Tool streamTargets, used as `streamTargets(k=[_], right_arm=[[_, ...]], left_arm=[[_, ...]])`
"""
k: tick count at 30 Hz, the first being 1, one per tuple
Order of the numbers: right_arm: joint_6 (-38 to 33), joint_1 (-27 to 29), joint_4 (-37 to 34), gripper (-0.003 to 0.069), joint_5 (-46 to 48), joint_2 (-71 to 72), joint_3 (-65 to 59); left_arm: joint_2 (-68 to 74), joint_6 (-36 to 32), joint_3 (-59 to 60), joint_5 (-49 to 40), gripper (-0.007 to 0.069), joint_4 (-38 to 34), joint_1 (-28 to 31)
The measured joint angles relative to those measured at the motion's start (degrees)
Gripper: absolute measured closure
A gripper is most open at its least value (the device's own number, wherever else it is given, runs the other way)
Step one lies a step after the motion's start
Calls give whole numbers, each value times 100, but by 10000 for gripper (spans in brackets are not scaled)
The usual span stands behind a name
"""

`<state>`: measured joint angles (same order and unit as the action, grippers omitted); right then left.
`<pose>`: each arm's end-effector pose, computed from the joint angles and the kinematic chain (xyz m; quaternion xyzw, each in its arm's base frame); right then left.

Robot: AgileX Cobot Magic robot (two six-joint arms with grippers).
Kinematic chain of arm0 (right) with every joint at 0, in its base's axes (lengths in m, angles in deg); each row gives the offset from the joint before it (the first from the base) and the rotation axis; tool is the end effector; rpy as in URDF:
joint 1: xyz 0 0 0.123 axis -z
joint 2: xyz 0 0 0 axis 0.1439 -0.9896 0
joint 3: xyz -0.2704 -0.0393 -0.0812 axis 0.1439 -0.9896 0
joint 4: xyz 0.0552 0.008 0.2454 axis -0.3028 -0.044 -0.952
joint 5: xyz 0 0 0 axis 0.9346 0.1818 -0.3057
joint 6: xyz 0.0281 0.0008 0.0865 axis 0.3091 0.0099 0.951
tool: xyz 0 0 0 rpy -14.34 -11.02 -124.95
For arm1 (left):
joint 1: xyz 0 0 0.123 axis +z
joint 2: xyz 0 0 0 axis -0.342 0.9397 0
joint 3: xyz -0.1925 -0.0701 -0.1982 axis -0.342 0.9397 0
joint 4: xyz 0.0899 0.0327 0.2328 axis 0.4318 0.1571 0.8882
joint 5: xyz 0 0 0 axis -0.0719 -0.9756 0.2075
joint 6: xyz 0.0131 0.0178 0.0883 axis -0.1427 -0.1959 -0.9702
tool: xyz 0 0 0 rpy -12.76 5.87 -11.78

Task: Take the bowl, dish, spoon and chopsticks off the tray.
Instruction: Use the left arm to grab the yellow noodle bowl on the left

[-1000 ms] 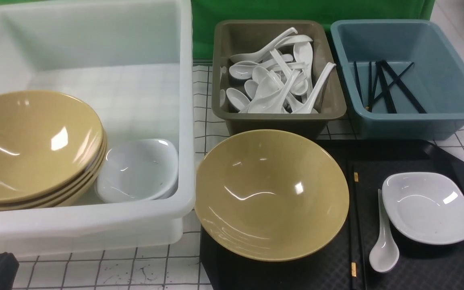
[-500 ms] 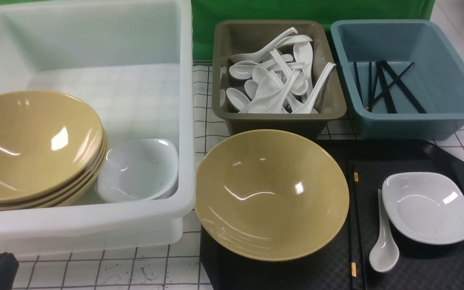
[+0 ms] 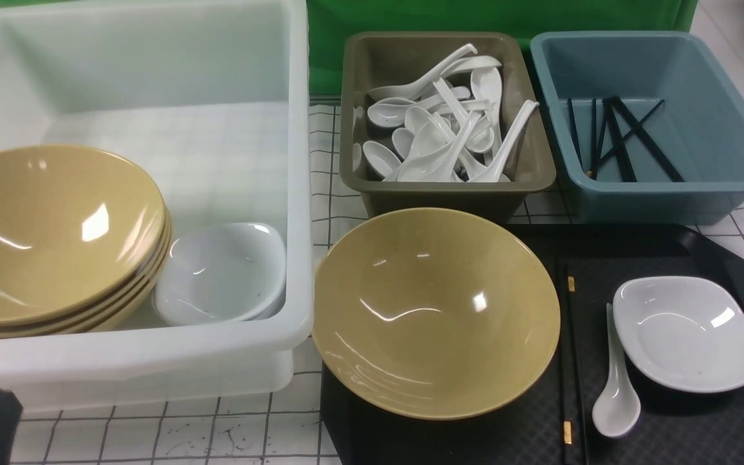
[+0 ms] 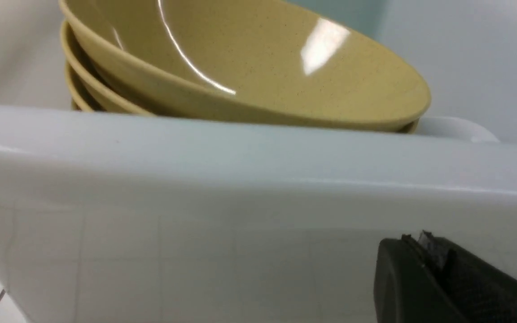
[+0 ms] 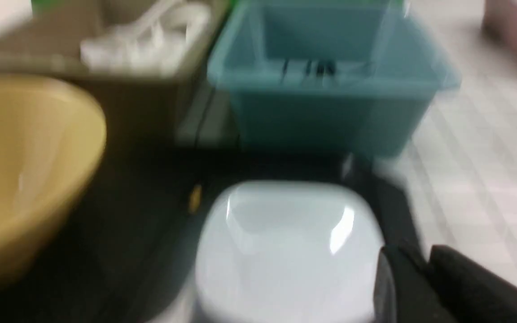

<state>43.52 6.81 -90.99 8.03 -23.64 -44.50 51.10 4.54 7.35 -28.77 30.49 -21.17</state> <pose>0.0561 0.0024 0.1883 -0.0121 0.7428 0.0135 0.6693 0.0559 -0.0001 0.1869 -0.0429 0.7485 -0.0431 0.6604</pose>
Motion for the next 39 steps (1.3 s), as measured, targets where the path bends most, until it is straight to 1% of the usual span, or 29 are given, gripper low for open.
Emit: streamTargets(k=[2,3,5,7,9,12,14,15,17,18,19,20,21,23,24,25,26,28,29,30,31,32,33,34,35,37,39], right_arm=[[0,0,0,529,-716,0,0],[0,0,0,529,-1001,0,0],[50,0,0,527,-2093,0,0],[242,0,0,526,-2671,0,0],[739,0,0,524,-3273,0,0],[1520,0,0,519,-3999,0,0],[1665,0,-13,518,-4148,5,0],[1708,0,-17,518,-4220,5,0],[1709,0,-17,519,-4213,5,16],[1671,0,-17,525,-4021,5,107],[1638,0,-22,529,-3908,5,205],[1362,0,-23,557,-3124,-2,672],[1076,0,-23,580,-2656,-45,993],[482,0,-18,606,-1873,-203,1511],[118,0,-18,619,-1388,-384,1814],[-143,0,-18,621,-1001,-524,2034],[-442,0,-18,622,-502,-718,2296],[-636,0,-13,621,100,-1087,2545],[-675,0,-13,621,740,-1415,2701],[-683,0,-13,621,828,-1454,2734],[-696,-11,-18,621,1286,-1648,2810],[-698,-23,-18,621,1565,-1758,2837],[-773,-69,-42,621,2265,-2015,2920],[-843,-92,-48,621,2592,-2103,2946],[-993,-155,-59,621,3084,-2322,2951],[-1182,-223,-94,621,3562,-2538,2951],[-1279,-287,-192,621,3761,-2704,2951]], left_arm=[[0,0,0,827,638,6,0],[0,0,0,920,638,6,0],[0,0,0,2280,638,19,0],[0,0,0,2871,638,31,0],[0,33,0,3609,638,39,0],[0,305,0,4936,638,13,0],[0,399,-8,5328,638,-98,0],[-7,470,-131,5283,638,-198,0],[26,532,-460,4755,638,-260,0],[103,558,-812,4263,638,-257,0],[149,558,-972,4040,638,-257,0],[480,518,-1762,3108,638,-227,0],[743,425,-2190,2564,638,-187,0],[1194,288,-2720,1938,638,-101,0],[1709,170,-3154,1494,638,-62,0],[1863,131,-3261,1340,638,-53,0],[2425,117,-3588,996,638,-53,0],[3150,79,-3945,613,638,-72,0],[3765,43,-4225,229,638,-97,-7],[3765,43,-4225,229,638,-97,-7],[4197,-8,-4432,-170,638,-154,-41],[4332,-24,-4503,-290,638,-174,-58],[4902,-168,-4827,-856,638,-320,-220],[5127,-276,-4935,-1052,638,-364,-301],[5388,-506,-5150,-1428,638,-576,-516],[5878,-916,-5469,-1931,638,-929,-960],[6369,-1383,-5800,-2356,638,-1384,-1420]])
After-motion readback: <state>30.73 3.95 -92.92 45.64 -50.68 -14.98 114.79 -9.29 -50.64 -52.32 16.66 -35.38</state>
